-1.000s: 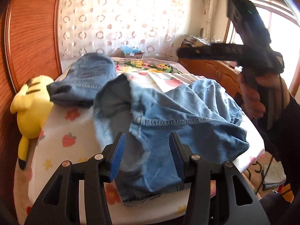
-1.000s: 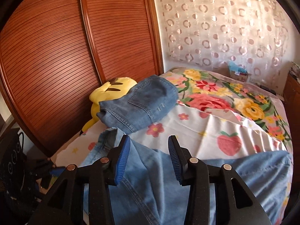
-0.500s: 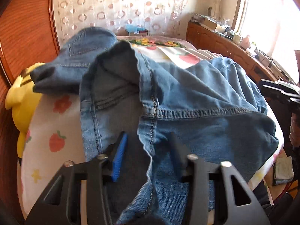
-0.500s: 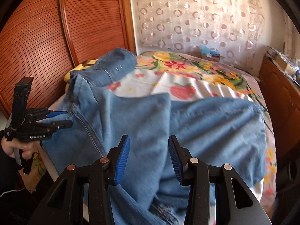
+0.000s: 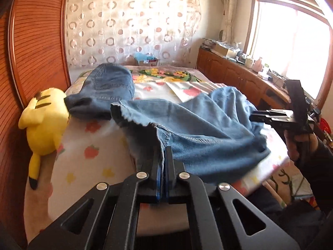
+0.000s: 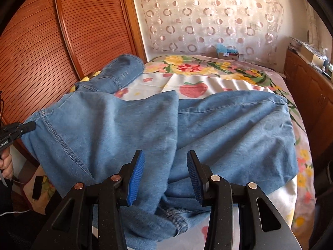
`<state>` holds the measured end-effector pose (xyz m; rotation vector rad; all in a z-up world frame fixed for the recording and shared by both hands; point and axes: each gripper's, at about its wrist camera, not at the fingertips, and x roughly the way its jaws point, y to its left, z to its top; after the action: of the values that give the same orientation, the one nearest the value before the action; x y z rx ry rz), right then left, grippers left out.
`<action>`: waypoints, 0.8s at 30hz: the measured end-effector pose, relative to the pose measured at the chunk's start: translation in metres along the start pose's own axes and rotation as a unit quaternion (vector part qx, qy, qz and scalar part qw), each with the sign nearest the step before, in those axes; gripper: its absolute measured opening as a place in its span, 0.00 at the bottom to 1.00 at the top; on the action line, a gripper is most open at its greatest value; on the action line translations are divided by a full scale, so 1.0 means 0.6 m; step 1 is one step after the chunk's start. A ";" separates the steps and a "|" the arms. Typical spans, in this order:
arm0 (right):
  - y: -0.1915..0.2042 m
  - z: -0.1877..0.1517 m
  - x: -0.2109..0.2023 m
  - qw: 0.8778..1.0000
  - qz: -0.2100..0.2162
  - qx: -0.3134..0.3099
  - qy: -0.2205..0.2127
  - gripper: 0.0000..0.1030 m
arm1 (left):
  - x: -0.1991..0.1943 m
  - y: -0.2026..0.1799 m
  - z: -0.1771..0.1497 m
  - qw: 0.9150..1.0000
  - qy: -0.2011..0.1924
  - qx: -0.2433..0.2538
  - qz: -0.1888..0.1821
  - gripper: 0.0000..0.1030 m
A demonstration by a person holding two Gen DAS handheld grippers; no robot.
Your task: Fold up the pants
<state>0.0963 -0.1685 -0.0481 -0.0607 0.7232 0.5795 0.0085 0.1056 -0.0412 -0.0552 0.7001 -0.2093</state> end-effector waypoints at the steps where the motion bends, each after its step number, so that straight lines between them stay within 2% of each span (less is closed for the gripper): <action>1: 0.001 -0.005 0.001 1.000 0.004 -0.001 0.001 0.43 | 0.001 -0.002 -0.004 1.000 0.008 0.002 0.002 0.04; 5: 0.006 -0.019 0.004 1.000 0.015 0.000 0.007 0.43 | 0.014 -0.009 -0.042 0.999 0.042 0.000 0.009 0.04; 13: -0.006 -0.028 0.013 0.999 0.039 -0.005 0.018 0.43 | 0.025 -0.012 -0.057 0.998 0.062 -0.006 0.020 0.05; 18: 0.007 -0.029 0.018 0.998 0.042 -0.027 0.025 0.43 | 0.023 0.002 -0.043 0.998 0.052 -0.014 0.044 0.23; 22: 0.002 -0.043 0.020 0.998 0.033 -0.038 0.040 0.43 | 0.023 0.012 -0.033 0.998 0.042 -0.017 0.045 0.46; 24: -0.004 -0.051 0.018 0.998 0.031 -0.032 0.046 0.43 | 0.027 0.014 -0.029 0.998 0.041 -0.019 0.043 0.47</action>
<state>0.0857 -0.1732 -0.0782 -0.1257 0.7986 0.6621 0.0110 0.1110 -0.0657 -0.0523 0.7862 -0.1167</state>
